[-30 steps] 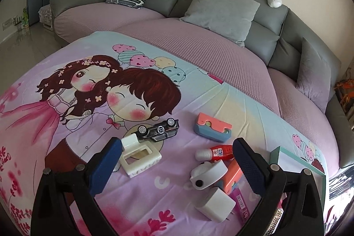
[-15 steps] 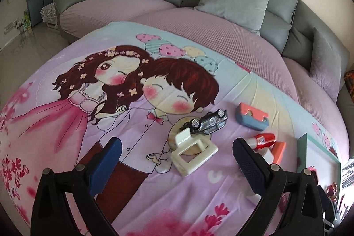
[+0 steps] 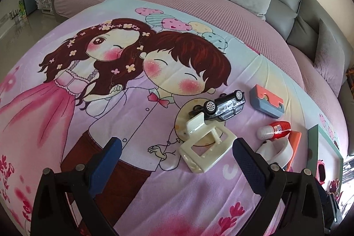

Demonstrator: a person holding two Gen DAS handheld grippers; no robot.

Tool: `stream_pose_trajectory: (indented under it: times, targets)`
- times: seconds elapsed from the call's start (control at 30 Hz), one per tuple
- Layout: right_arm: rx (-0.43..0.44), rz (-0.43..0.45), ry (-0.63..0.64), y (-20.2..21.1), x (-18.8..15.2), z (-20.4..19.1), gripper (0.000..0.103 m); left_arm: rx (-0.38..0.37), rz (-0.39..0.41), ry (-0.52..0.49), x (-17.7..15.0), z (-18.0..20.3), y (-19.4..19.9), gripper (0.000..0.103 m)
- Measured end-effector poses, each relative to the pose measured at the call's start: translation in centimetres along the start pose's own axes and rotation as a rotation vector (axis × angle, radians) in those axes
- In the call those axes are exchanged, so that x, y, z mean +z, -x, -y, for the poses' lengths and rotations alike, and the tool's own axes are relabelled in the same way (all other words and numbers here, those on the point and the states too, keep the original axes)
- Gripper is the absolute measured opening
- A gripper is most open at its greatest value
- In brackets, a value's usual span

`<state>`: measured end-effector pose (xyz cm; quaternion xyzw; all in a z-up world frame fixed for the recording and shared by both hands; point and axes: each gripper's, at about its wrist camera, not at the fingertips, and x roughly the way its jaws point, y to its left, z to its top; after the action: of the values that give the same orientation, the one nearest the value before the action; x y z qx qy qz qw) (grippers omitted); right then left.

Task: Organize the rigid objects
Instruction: 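Grasp the cream square holder with the left tool while the right tool grasps the white charger cube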

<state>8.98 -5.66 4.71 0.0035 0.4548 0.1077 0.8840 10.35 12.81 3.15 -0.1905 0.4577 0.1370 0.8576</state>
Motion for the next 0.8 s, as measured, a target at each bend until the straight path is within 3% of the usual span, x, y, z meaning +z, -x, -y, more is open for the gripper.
stream_pose_trajectory:
  times: [0.13, 0.43, 0.67, 0.8]
  targets:
    - [-0.011, -0.025, 0.018, -0.9, -0.3, -0.4, 0.082, -0.016, -0.014, 0.01, 0.0, 0.0, -0.6, 0.1]
    - [-0.002, -0.049, 0.036, -1.6, -0.8, -1.2, 0.076, -0.06, -0.023, 0.001, -0.2, 0.8, -1.1, 0.098]
    - [0.009, -0.065, 0.034, -2.0, -1.1, -1.5, 0.07, -0.049, -0.03, -0.023, -0.4, 1.6, -1.4, 0.094]
    - [0.007, -0.07, 0.016, -2.1, -1.1, -1.2, 0.065, -0.048, -0.03, -0.024, -0.3, 1.8, -1.5, 0.08]
